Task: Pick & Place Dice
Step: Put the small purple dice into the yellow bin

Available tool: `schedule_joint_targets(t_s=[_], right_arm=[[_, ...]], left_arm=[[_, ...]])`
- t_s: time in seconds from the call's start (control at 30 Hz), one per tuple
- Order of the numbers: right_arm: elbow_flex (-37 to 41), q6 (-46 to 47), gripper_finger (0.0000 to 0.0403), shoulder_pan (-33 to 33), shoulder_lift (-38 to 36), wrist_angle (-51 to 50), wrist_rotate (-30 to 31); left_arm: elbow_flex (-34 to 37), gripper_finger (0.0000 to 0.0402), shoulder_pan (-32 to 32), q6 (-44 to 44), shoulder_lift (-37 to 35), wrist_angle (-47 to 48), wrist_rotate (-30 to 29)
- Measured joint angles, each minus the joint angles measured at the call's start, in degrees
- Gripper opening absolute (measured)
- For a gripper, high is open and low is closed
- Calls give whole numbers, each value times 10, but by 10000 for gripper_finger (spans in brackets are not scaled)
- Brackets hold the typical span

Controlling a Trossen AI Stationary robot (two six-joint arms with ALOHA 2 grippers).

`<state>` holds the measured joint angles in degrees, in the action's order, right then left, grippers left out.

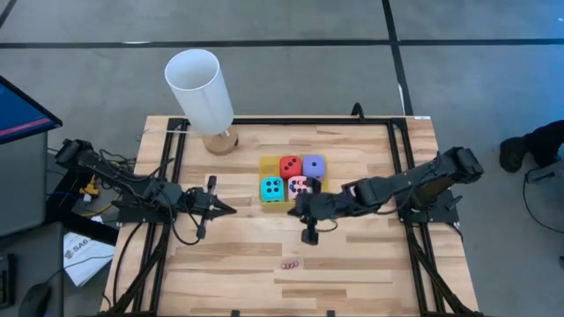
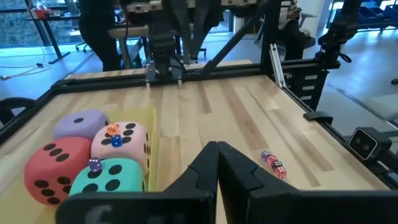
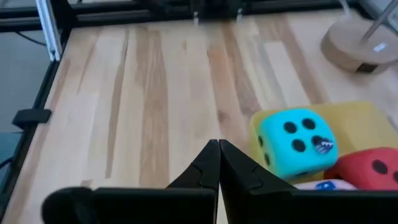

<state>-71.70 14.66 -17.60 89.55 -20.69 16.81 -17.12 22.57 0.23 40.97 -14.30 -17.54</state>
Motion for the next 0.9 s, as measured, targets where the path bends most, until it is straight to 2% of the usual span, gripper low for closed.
schedule_joint_targets(t_s=[0.43, 0.67, 0.8, 0.9], right_arm=[[-196, 14, 0, -36, 168, -239, -9], [-274, 10, 0, -46, 222, -275, -20], [-283, -27, 0, -46, 226, -269, -21], [-283, -10, 0, -45, 227, -267, -21]], left_arm=[[0, 0, 0, 0, 0, -2, 0], [0, 0, 0, -2, 0, -5, 0], [0, 0, 0, -4, 0, -3, 0], [0, 0, 0, -4, 0, -1, 0]])
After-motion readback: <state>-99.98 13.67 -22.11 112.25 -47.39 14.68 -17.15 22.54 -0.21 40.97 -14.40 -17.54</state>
